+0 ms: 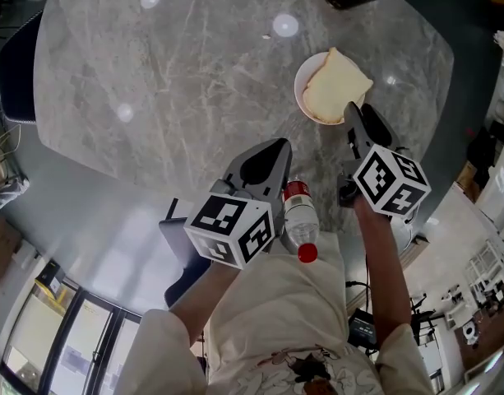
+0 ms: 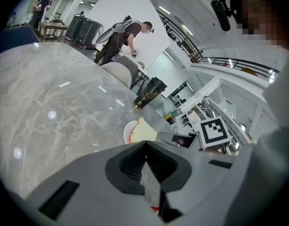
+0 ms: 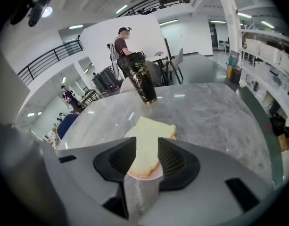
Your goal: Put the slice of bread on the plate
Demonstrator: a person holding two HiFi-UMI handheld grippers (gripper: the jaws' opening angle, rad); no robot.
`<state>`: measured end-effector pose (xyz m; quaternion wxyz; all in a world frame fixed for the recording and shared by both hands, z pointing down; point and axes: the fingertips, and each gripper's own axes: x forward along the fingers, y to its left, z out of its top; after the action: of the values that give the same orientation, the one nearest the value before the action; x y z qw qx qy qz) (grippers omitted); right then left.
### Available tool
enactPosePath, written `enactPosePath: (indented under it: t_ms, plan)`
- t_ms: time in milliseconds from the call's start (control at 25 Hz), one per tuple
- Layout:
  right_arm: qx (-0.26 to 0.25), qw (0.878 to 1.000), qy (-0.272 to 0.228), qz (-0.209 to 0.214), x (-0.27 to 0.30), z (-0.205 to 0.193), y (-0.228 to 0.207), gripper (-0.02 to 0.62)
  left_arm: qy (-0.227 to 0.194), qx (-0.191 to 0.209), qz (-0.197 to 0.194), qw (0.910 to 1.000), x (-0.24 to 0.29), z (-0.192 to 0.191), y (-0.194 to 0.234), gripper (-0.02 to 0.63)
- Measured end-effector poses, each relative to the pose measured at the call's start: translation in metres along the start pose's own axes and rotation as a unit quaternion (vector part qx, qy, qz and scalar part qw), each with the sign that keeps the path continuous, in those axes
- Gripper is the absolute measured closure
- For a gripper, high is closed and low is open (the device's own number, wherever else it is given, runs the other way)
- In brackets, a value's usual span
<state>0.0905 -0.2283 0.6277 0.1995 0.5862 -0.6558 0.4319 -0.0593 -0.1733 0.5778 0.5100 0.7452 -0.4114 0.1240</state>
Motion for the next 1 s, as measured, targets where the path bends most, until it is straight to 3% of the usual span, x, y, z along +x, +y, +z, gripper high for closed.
enactPosePath:
  t_ms: [320,400,600,1000]
  plan:
    - [-0.002,1.000,-0.023,0.002,-0.039,0.003,0.009,0.455,-0.013,0.024,-0.014,0.9995,-0.026,0.015,-0.017,0.597]
    - [0.003,0.999,-0.034,-0.003,-0.051,0.007,0.010,0.500,-0.017,0.030,-0.017,0.9992,-0.033,0.018,-0.022,0.597]
    - [0.013,0.998,-0.056,0.001,-0.080,0.014,0.018,0.502,-0.020,0.048,-0.029,0.9982,-0.051,0.024,-0.035,0.597]
    - [0.022,0.996,-0.086,0.027,-0.144,0.014,0.046,0.522,-0.020,0.076,-0.050,0.9956,-0.090,0.020,-0.069,0.597]
